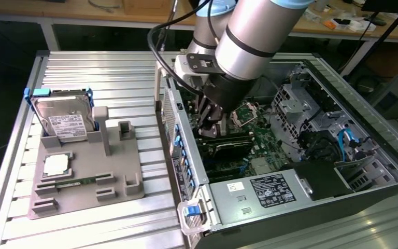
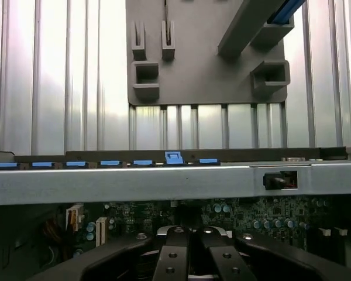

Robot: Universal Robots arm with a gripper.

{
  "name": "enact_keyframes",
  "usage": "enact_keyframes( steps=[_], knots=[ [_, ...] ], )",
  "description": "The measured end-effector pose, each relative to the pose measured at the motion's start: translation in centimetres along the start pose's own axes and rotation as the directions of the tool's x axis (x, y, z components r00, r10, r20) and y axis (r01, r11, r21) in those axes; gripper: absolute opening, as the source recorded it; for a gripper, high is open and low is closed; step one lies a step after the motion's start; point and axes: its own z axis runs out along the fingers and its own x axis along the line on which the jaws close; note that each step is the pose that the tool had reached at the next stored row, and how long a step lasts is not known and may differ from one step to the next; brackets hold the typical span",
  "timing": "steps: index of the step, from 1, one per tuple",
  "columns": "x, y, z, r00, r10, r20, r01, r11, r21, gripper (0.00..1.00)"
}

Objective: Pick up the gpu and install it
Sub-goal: 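Press down on the gpu until it lock into place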

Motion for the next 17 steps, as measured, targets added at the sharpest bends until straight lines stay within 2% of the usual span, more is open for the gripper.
enact_keyframes(
  steps=[5, 6, 7, 9, 13, 17],
  knots=[
    [0.2, -0.24, -0.05, 1.0000, 0.002, 0.0031, -0.002, 0.9997, -0.0237, 0.11],
    [0.3, -0.34, -0.07, 1.0000, 0.003, 0.0042, -0.003, 0.9995, -0.0314, 0.11],
    [0.3, -0.49, -0.10, 1.0000, 0.003, 0.0052, -0.003, 0.9991, -0.0416, 0.11],
    [0.4, -0.69, -0.12, 1.0000, 0.004, 0.0070, -0.004, 0.9984, -0.0561, 0.11],
    [0.5, -1.01, -0.14, 0.9999, 0.006, 0.0116, -0.005, 0.9967, -0.0806, 0.11],
    [0.5, -1.43, -0.17, 0.9998, 0.007, 0.0174, -0.005, 0.9942, -0.1076, 0.11]
  ],
)
